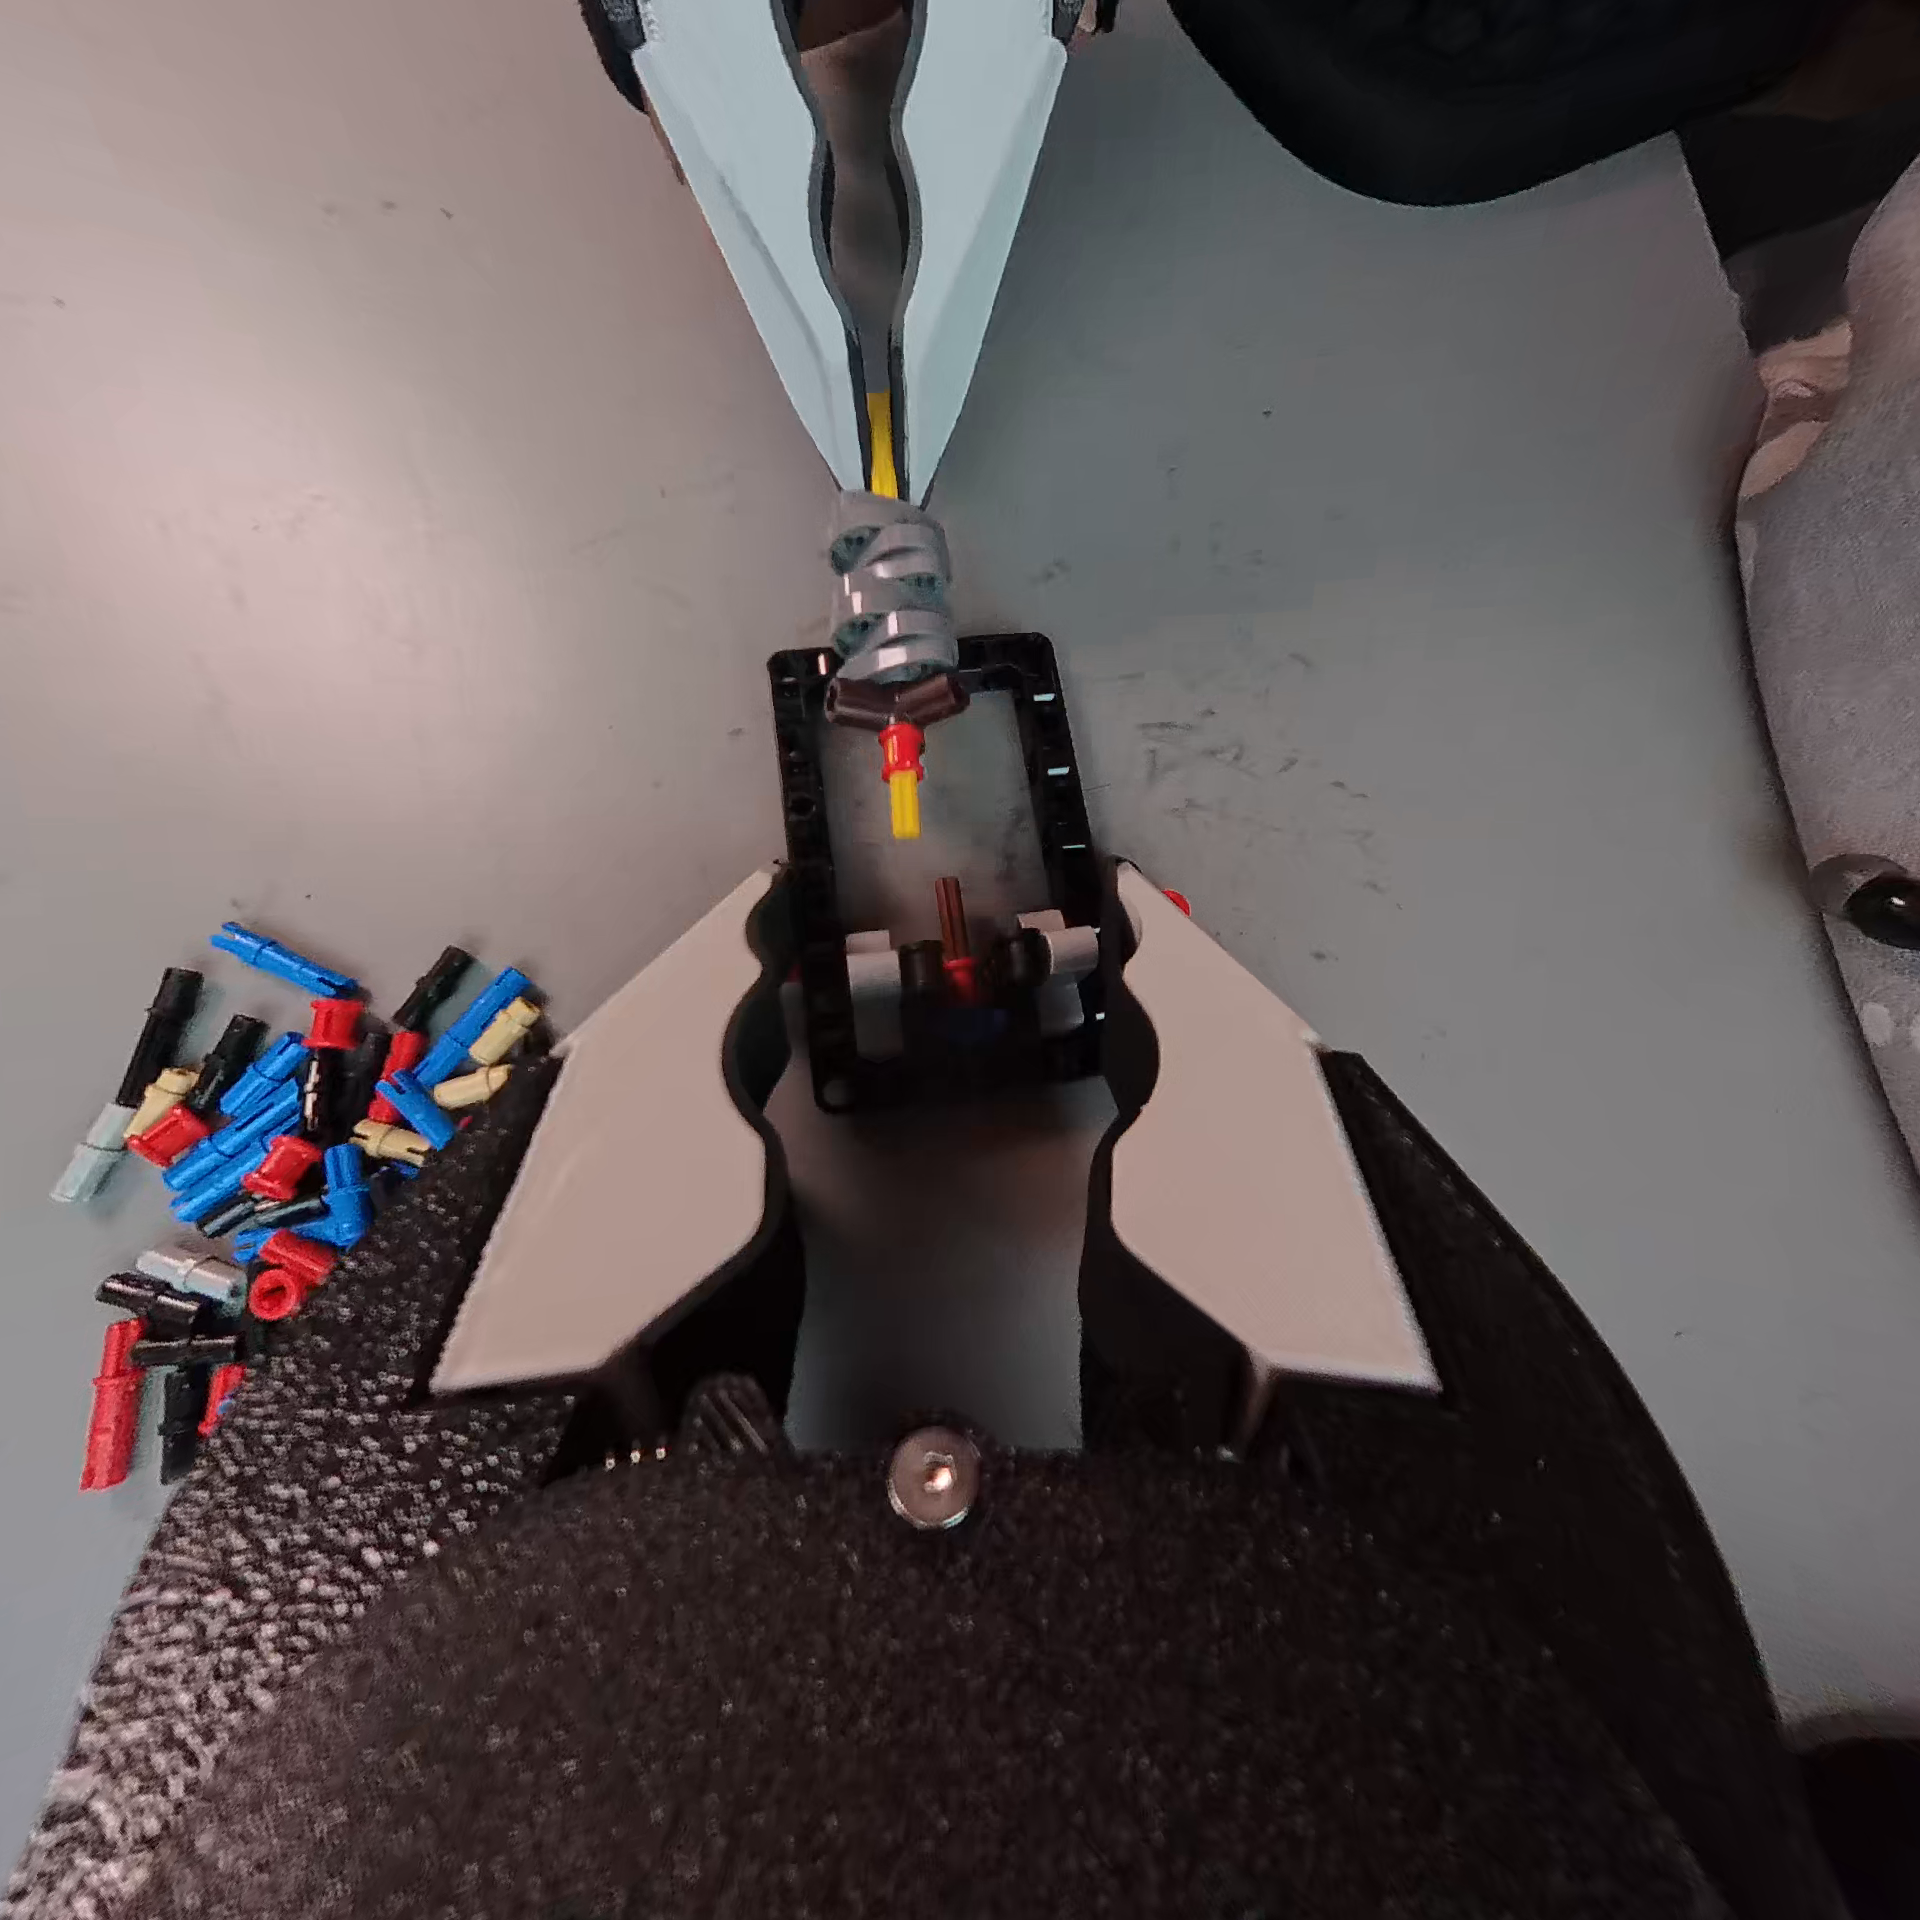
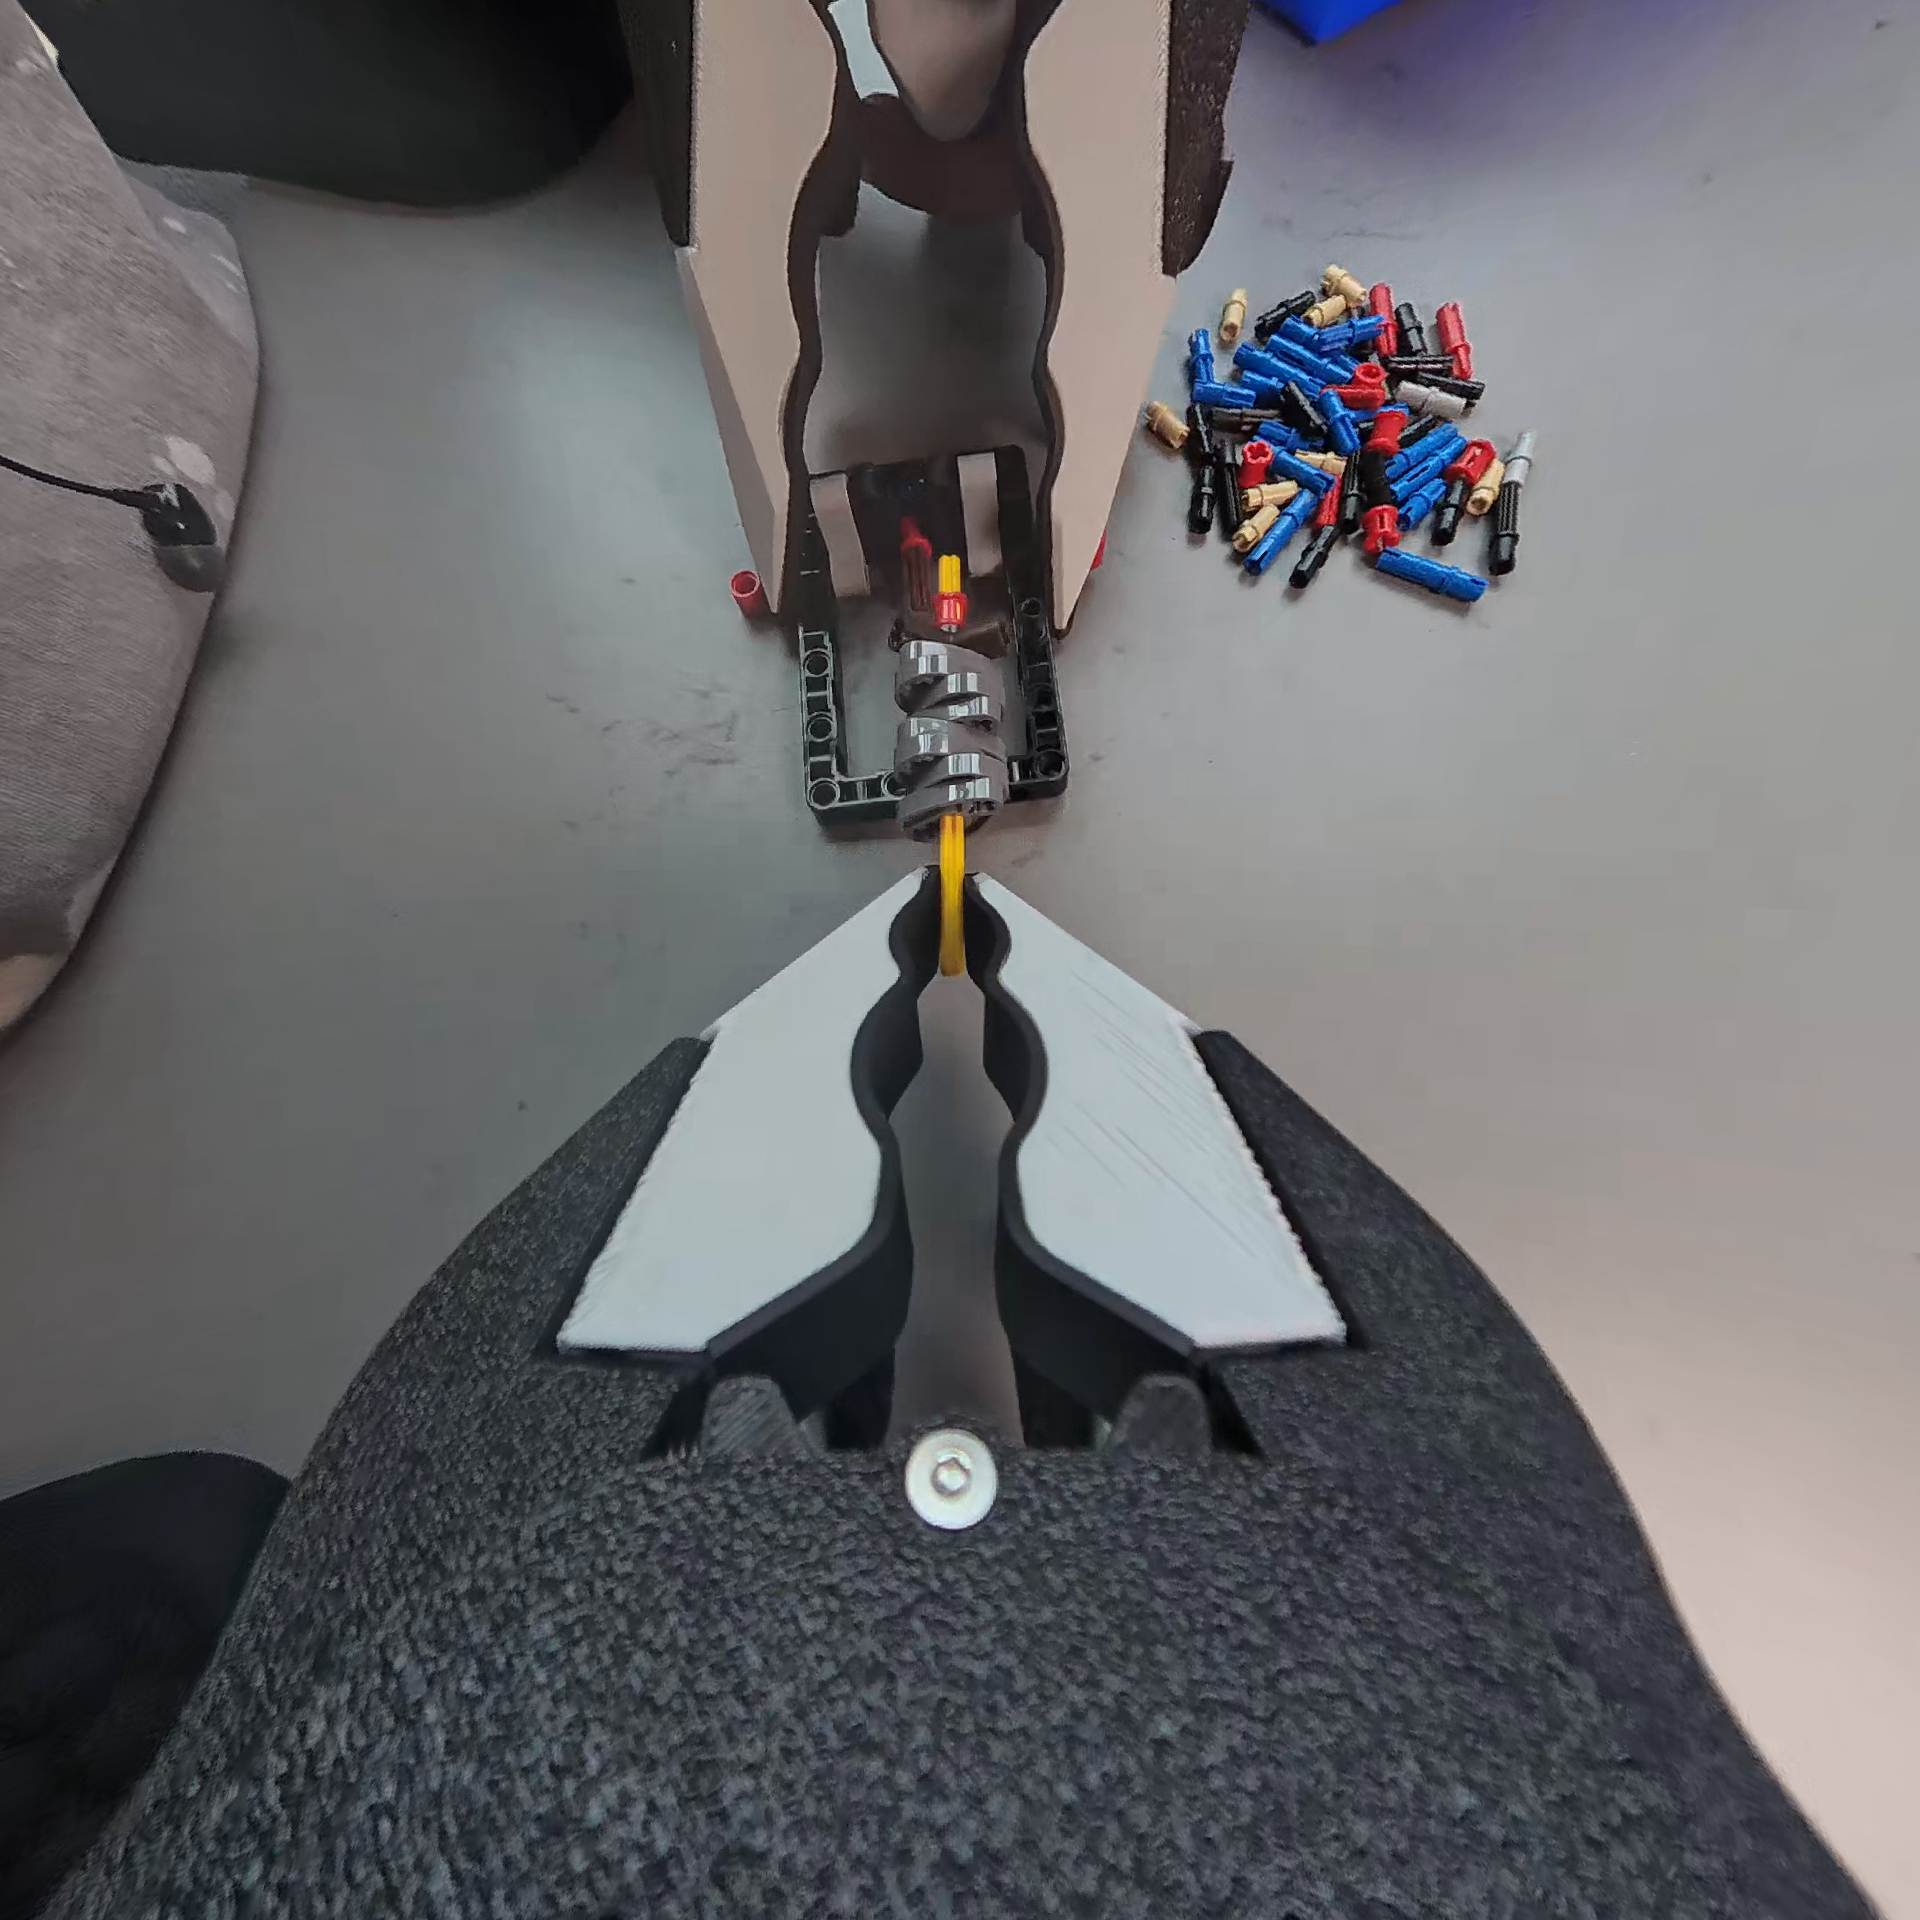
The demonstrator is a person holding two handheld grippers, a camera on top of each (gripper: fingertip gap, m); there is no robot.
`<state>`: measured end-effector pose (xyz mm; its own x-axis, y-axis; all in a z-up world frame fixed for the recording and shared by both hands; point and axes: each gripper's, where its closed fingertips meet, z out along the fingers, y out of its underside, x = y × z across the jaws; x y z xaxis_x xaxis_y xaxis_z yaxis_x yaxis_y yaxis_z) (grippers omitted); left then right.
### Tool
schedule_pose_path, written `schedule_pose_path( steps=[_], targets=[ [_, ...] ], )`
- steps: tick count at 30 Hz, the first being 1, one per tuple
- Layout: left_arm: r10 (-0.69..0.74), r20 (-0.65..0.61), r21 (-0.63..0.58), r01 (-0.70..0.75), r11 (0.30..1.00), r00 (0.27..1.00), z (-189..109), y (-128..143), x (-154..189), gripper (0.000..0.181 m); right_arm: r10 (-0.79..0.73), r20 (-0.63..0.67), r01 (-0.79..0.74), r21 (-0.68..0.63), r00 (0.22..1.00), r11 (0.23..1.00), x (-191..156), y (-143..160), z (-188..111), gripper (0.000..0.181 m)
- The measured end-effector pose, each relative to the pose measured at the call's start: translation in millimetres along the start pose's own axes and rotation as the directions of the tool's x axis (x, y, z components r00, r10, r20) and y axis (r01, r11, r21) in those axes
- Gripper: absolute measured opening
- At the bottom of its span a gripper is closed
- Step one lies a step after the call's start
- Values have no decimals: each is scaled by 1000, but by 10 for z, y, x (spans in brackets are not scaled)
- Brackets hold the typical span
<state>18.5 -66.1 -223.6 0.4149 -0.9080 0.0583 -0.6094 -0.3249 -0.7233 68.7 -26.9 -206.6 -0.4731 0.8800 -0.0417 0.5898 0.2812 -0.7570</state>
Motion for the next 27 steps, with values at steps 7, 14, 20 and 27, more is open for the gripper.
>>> schedule_pose_path(
  steps=[7, 14, 20, 27],
  targets=[
    [-19, 8, 4, 19, 1000, 1000, 17, -24, -30, 59, 15, -11, -14, 56, 1000, 998, 41, -62, -130, 3],
    [13, -12, -10, -14, 1000, 1000, 134, -132, 17, 59, 54, -16, -50, 169, 998, 984, 103, -235, -352, 3],
    [37, -27, -41, -38, 998, 999, 286, -274, 42, 59, 88, -51, -69, 292, 995, 954, 209, -376, -702, 3],
    [51, -51, -61, -54, 997, 997, 464, -451, -63, 59, 107, -29, -89, 361, 994, 928, 152, -381, -1048, 3]
  ],
)
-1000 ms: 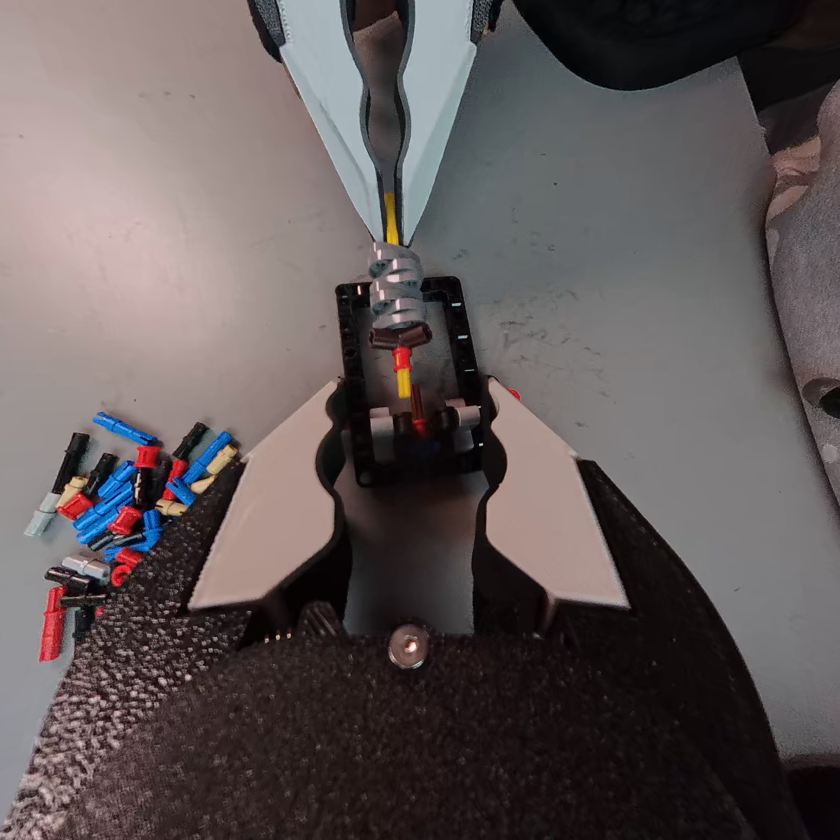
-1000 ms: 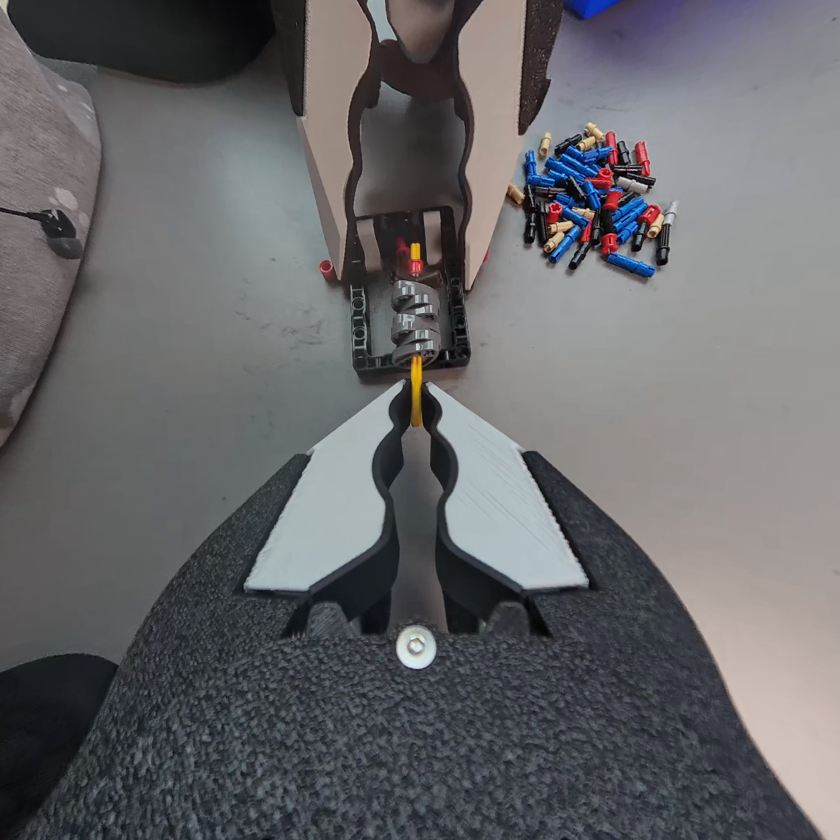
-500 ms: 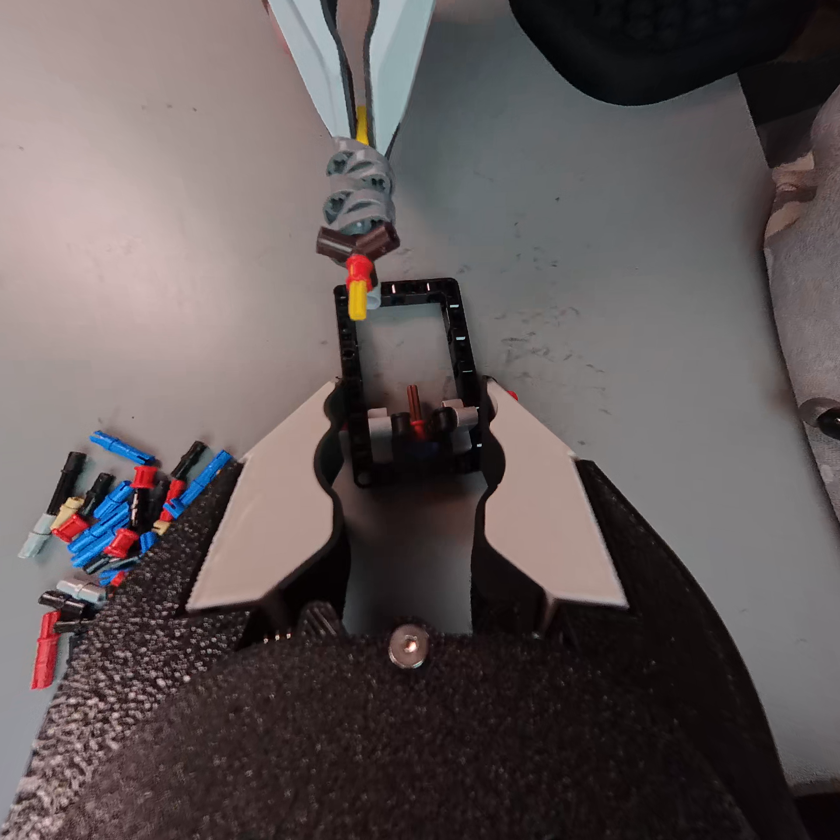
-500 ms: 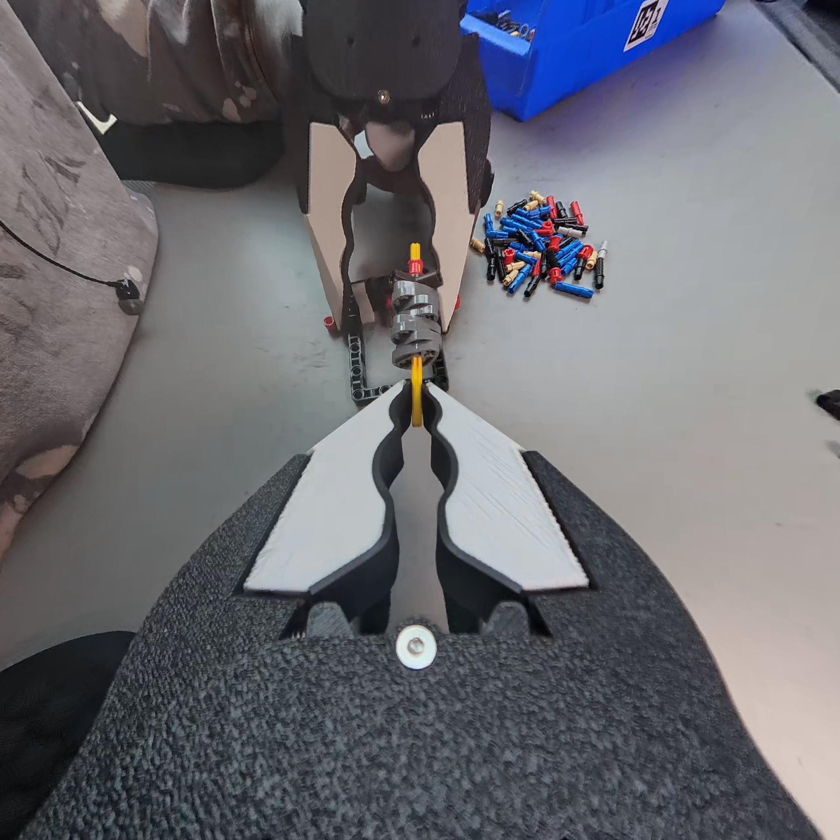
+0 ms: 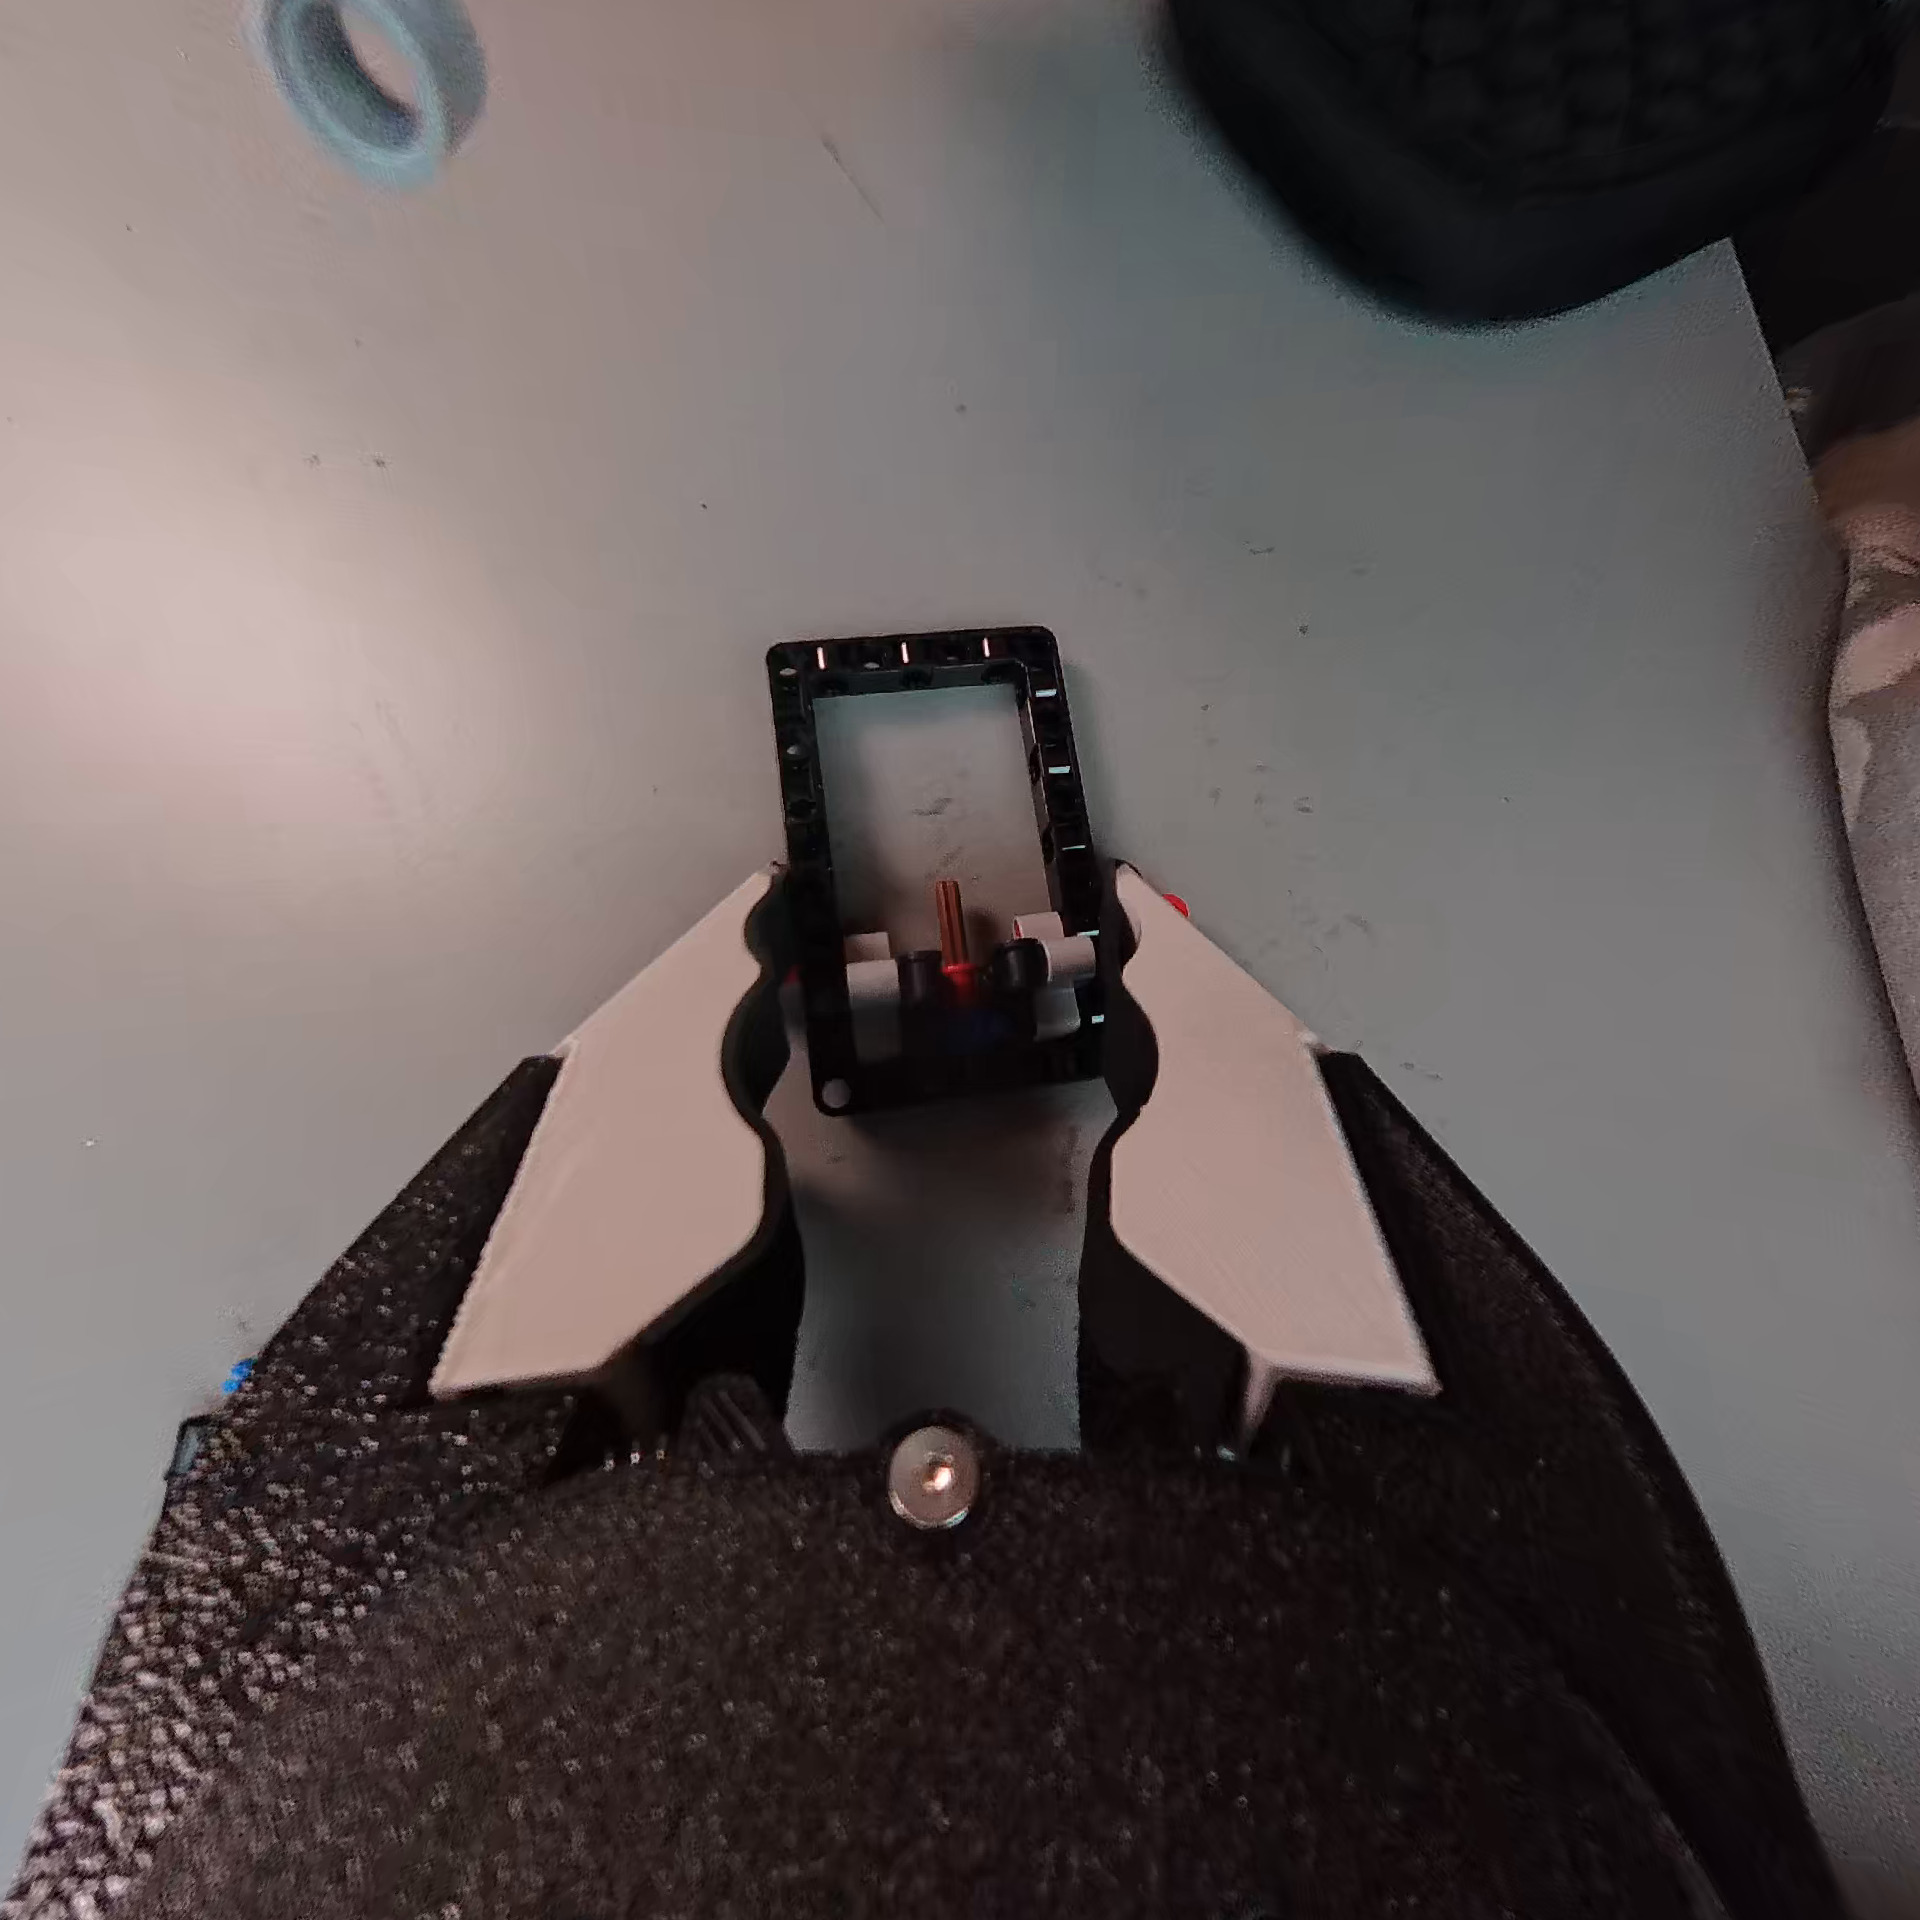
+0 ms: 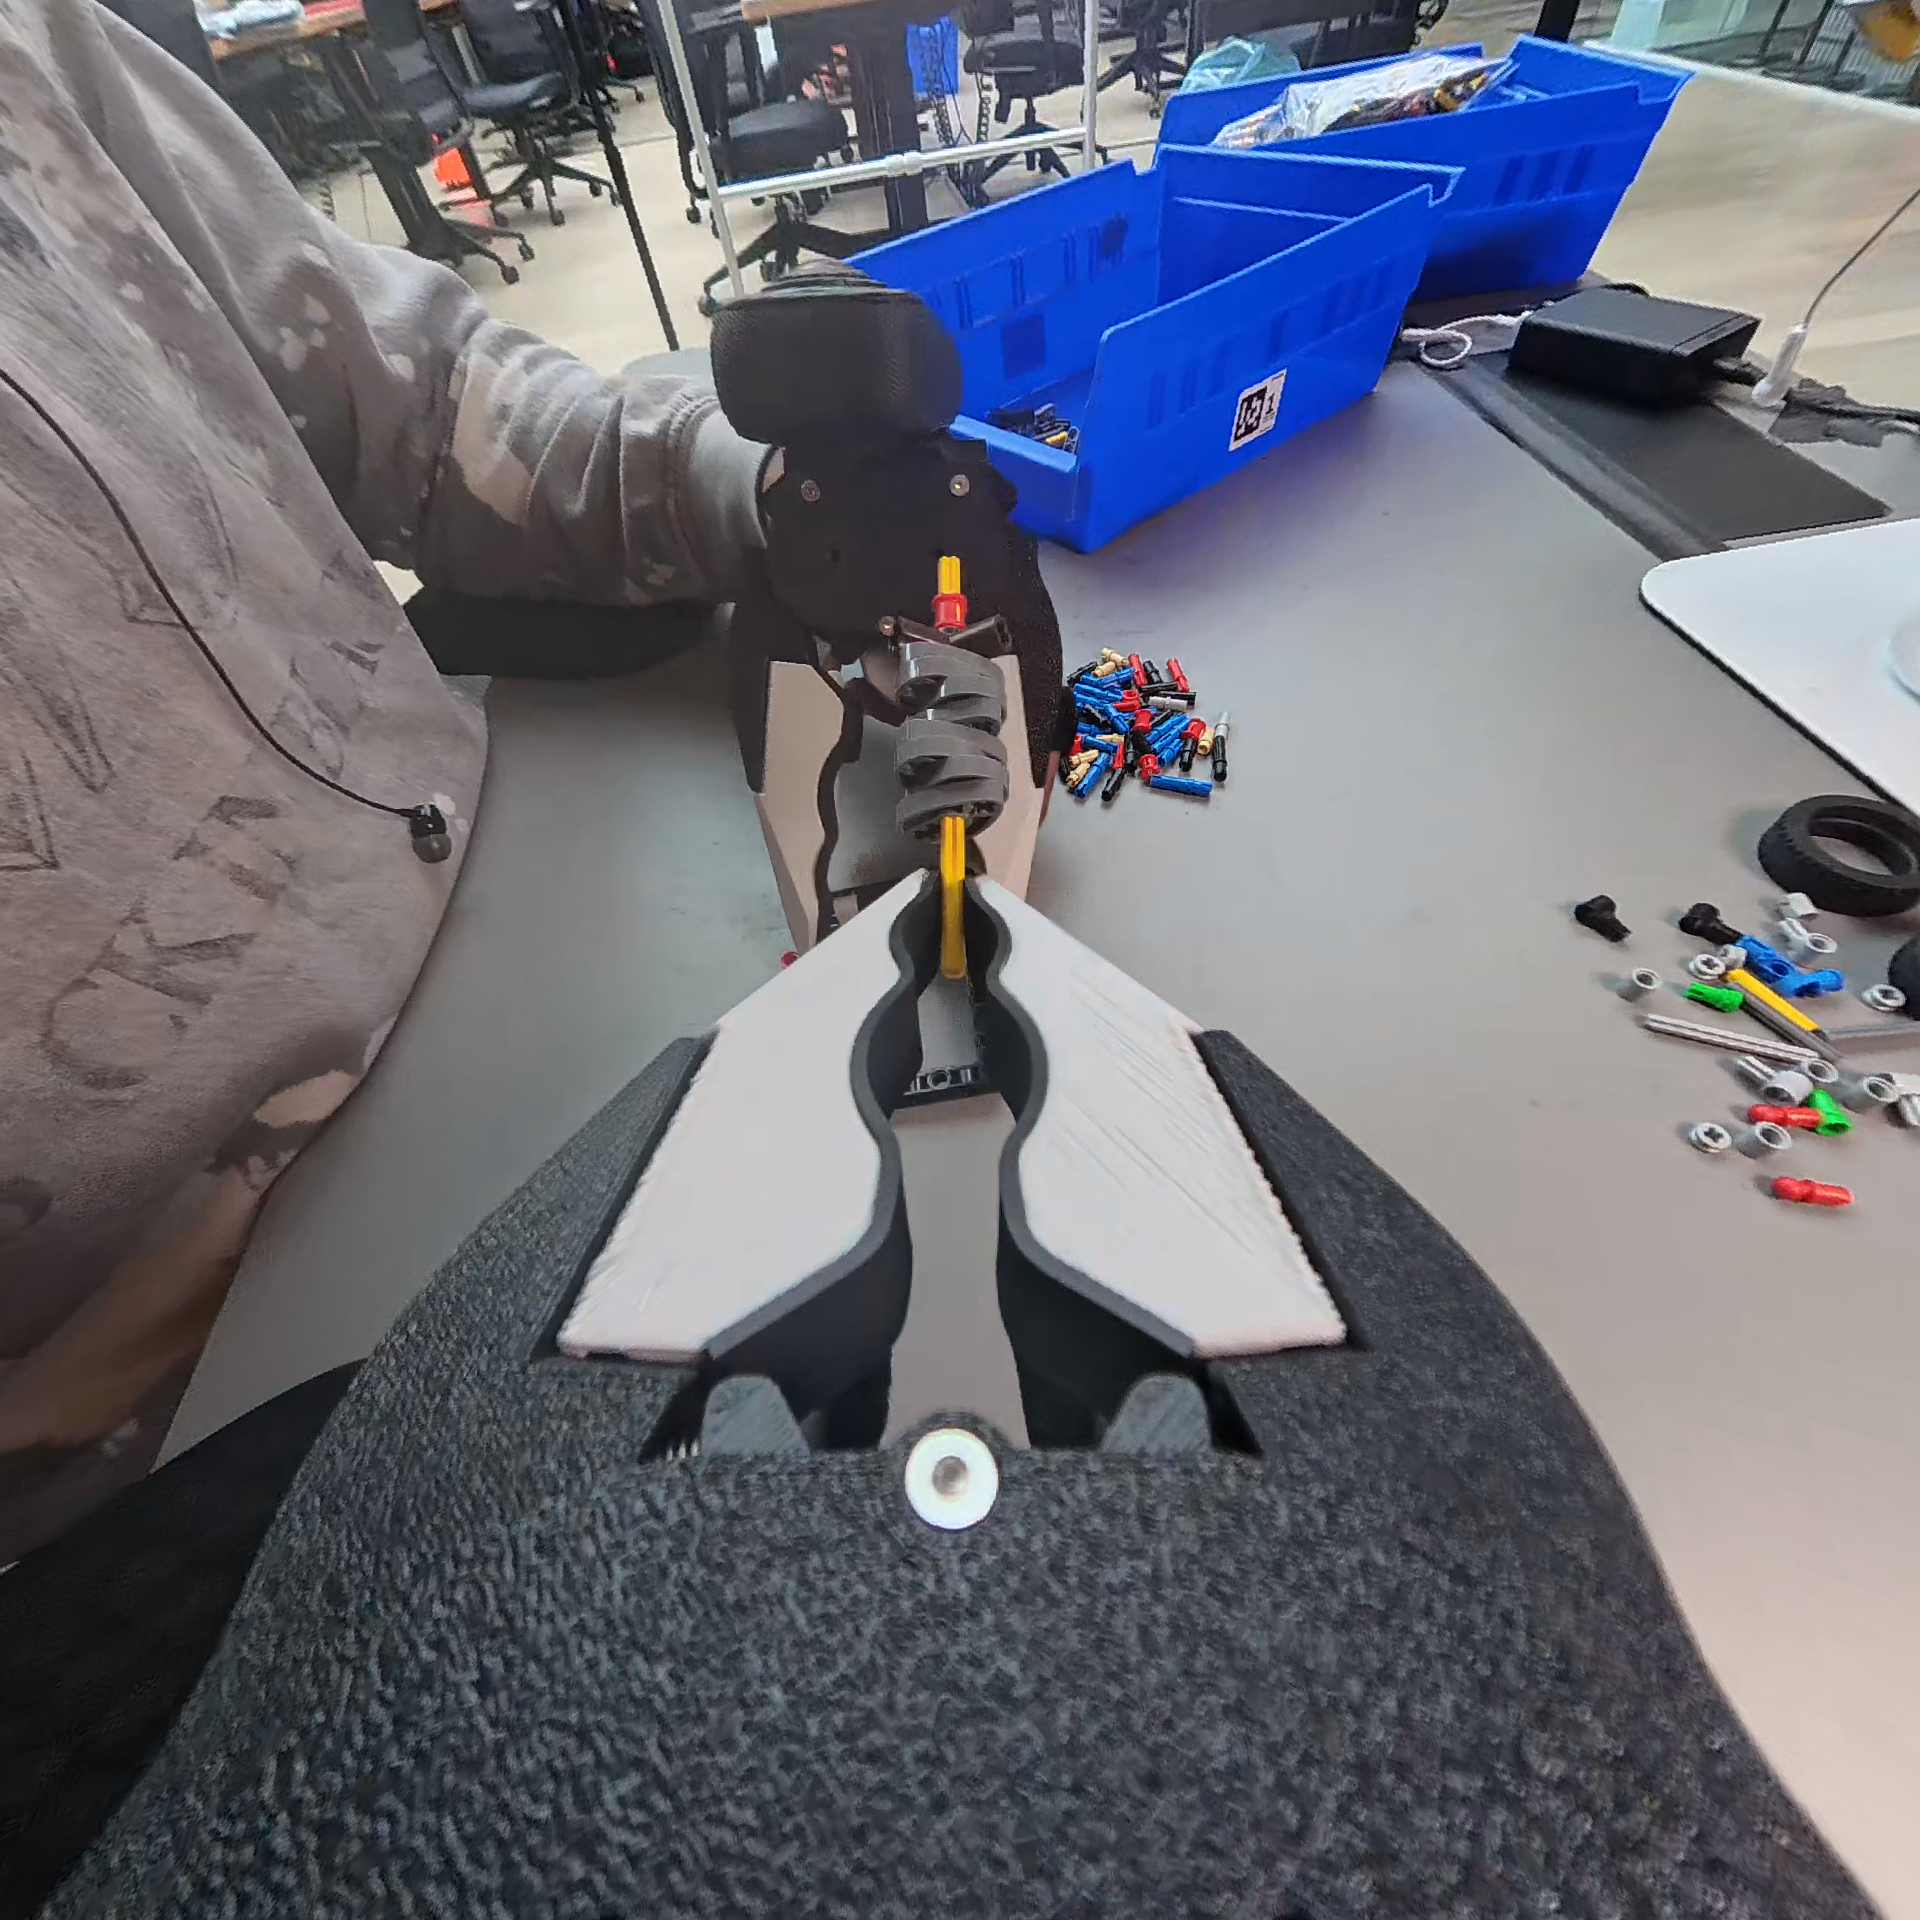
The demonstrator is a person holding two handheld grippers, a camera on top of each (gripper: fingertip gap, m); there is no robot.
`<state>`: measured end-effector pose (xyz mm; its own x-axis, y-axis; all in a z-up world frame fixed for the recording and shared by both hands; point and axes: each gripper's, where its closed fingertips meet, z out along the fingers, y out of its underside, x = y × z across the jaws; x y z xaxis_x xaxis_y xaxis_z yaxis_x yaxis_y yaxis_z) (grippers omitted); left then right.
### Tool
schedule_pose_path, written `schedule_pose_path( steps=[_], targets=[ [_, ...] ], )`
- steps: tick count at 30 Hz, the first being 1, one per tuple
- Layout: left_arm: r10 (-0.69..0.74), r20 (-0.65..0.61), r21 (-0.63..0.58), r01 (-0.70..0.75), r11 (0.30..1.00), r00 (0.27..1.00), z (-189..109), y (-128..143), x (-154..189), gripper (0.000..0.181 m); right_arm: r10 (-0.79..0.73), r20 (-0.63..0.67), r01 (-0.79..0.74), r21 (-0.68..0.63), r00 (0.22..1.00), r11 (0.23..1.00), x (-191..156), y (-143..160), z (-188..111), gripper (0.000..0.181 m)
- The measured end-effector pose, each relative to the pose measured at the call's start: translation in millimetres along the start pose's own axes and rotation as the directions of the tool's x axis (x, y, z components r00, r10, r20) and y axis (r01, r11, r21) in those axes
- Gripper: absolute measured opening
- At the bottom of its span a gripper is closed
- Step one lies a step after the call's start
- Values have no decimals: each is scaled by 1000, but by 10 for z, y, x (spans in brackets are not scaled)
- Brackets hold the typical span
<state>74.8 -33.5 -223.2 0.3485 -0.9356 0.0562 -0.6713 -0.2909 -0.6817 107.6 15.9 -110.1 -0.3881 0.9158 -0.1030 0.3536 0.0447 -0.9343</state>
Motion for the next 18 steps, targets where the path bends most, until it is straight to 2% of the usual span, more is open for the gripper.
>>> schedule_pose_path(
  steps=[13, 15, 18],
  targets=[
    [-1, 13, 26, 1, 1000, 1000, 218, -282, -326, 59, 30, 19, -30, 18, 999, 999, 8, 42, -121, 3],
    [-7, 31, 57, 5, 998, 999, 173, -330, -358, 61, 36, 14, -36, 31, 999, 999, 24, 37, -132, 3],
    [-38, 64, 173, 27, 985, 997, -40, -507, -400, 69, 38, 9, -38, 49, 999, 998, 44, 23, -125, 3]
  ],
)
